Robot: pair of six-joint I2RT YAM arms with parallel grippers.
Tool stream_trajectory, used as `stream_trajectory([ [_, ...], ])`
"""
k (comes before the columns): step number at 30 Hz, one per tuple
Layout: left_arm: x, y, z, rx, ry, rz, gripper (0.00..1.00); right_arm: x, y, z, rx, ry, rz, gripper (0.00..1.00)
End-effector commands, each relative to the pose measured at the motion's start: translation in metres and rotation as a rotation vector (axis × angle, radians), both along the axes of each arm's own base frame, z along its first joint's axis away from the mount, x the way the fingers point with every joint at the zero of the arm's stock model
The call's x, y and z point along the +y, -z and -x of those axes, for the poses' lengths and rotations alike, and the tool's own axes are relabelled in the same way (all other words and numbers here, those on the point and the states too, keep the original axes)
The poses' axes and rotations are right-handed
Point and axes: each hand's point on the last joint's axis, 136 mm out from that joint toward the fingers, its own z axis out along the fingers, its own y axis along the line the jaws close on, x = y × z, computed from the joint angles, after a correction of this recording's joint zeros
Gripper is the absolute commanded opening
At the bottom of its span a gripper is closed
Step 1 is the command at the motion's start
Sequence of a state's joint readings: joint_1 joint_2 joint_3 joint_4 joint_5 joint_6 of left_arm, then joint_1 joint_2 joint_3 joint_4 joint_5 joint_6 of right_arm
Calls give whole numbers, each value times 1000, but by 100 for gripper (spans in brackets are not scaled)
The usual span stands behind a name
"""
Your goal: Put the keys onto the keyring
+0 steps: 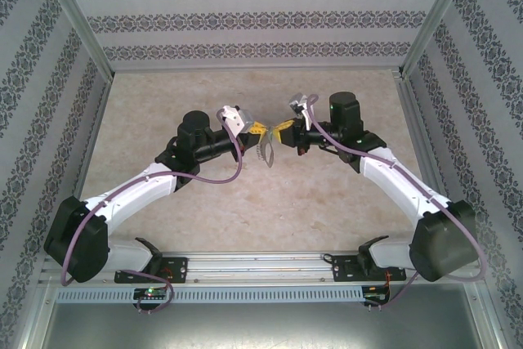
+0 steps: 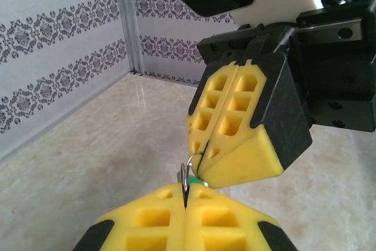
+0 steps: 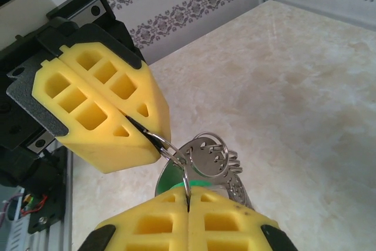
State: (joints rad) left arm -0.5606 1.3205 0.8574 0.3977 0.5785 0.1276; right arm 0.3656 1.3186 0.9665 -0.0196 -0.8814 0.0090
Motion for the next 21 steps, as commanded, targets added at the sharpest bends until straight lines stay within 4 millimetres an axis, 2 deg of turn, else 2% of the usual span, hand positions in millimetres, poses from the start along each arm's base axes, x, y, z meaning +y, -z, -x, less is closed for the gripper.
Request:
stream_trajectory([
  [1, -4, -33, 10, -106, 32, 74, 0, 4, 3, 7, 56, -68, -26, 0],
  [5, -4, -34, 9, -107, 34, 82, 0, 7, 4, 10, 79, -96, -32, 0],
  [11, -4, -38, 9, -118, 30, 94, 0, 4, 10, 3, 84, -60, -15, 0],
  [15, -5, -39, 8, -119, 31, 100, 0, -8, 7, -6, 75, 2, -29, 19],
  [21, -6, -38, 7, -114, 31, 110, 0, -25, -8, -9, 46, 72, -75, 32],
])
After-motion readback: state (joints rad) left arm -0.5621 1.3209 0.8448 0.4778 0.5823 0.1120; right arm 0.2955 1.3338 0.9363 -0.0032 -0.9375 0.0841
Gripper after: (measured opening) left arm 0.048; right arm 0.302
